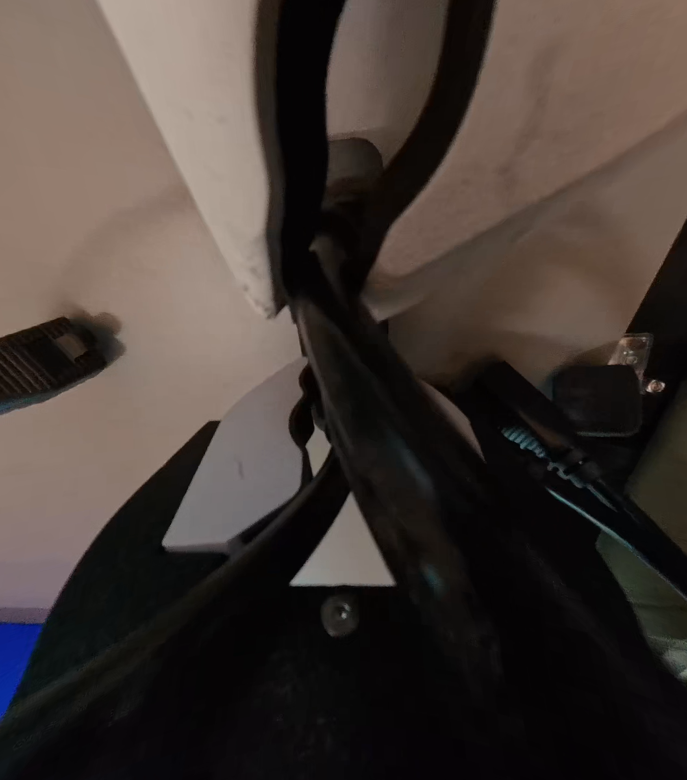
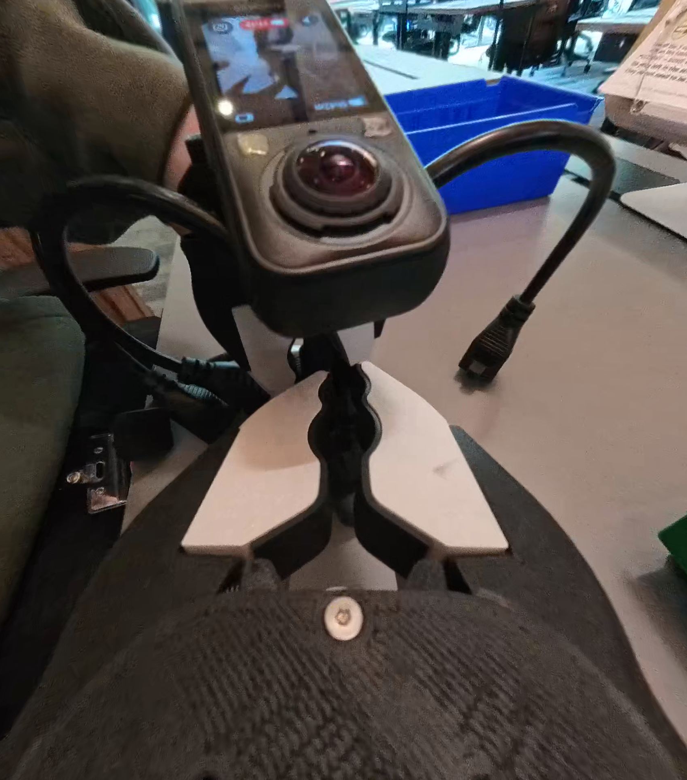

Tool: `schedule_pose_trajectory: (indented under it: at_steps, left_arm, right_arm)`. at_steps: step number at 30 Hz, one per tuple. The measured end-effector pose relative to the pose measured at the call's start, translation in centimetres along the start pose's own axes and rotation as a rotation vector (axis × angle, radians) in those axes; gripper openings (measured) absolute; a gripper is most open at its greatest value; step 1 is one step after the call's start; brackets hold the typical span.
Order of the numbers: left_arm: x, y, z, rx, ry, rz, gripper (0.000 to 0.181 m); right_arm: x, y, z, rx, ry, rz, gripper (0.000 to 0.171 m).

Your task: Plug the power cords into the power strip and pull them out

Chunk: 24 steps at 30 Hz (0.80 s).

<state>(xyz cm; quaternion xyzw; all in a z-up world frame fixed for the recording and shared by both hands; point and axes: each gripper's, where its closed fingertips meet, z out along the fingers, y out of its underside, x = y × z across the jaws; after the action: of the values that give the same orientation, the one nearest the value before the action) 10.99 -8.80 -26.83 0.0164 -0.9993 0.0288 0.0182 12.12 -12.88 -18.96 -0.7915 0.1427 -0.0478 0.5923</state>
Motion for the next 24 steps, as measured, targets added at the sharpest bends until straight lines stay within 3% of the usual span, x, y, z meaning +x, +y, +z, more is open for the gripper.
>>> schedule_pose_trajectory:
  at_steps: [12, 16, 20, 24]
  left_arm:
    - [-0.3, -0.3, 0.0, 0.028, -0.016, -0.036, 0.031]
    - [-0.1, -0.3, 0.0, 0.033, -0.014, -0.014, 0.022]
    - [0.4, -0.1, 0.0, 0.035, 0.003, 0.037, 0.026]
    - [0.4, -0.7, 0.0, 0.063, -0.015, 0.018, 0.026]
  right_arm:
    - [1.3, -0.5, 0.1, 0.122, -0.017, 0.130, 0.007]
    - [0.6, -0.3, -0.2, 0.072, -0.014, 0.072, 0.007]
    - [-1.4, 0.4, -0.9, -0.001, -0.064, -0.048, 0.008]
    - [-0.1, 0.6, -1.6, -0.044, -0.002, -0.048, 0.008]
